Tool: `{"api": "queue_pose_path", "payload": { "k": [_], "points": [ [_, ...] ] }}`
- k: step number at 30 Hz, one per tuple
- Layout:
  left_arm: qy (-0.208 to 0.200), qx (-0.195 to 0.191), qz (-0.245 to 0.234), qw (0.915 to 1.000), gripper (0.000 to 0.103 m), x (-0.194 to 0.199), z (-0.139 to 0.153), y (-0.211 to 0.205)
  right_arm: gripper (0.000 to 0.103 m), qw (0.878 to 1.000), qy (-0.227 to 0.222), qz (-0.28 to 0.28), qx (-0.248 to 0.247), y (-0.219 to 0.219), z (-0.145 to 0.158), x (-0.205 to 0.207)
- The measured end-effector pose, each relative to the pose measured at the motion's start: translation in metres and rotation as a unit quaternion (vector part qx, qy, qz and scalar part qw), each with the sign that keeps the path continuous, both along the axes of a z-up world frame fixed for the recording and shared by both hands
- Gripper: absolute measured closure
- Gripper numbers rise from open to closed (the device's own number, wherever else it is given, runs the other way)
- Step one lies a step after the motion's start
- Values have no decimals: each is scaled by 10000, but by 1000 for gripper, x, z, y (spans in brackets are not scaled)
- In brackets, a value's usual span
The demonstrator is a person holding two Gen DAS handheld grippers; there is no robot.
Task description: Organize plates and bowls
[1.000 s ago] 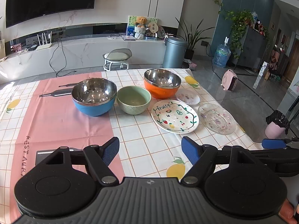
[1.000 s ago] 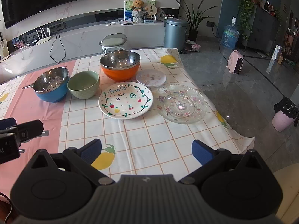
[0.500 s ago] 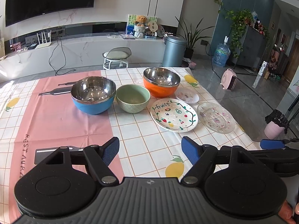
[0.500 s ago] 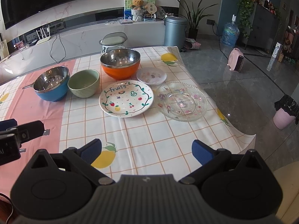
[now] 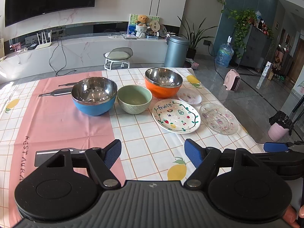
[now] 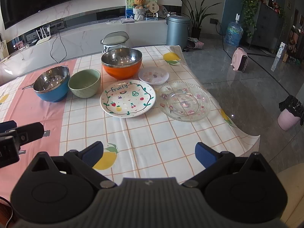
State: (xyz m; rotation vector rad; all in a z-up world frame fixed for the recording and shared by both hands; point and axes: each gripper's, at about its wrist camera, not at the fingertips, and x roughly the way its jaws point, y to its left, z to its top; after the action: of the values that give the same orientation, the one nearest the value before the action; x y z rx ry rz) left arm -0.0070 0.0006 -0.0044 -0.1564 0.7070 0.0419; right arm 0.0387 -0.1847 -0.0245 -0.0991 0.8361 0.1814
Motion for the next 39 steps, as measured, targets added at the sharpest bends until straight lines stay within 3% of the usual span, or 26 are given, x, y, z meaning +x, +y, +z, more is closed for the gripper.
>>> {"api": "queue_pose_path", "payload": {
  "k": [17, 24, 33, 36, 39],
  "points": [
    [32, -43, 23, 10000, 15, -5, -6, -3, 3, 10000, 41, 21, 51, -2, -4, 0],
    [171, -112, 54, 9998, 24, 2, -15, 2, 3, 9996, 88, 112, 245, -6, -16, 5],
    [148, -361, 201, 9990, 24, 21, -22, 13, 3, 9973, -621, 312, 242, -9, -28, 11],
    [134, -588, 207, 9980, 24, 30, -26, 19, 3, 9931, -941, 470, 521, -14, -37, 12],
    [164, -694, 201, 9973, 25, 39, -31, 21, 3, 9925, -818, 520, 743, -16, -44, 21]
  ]
}}
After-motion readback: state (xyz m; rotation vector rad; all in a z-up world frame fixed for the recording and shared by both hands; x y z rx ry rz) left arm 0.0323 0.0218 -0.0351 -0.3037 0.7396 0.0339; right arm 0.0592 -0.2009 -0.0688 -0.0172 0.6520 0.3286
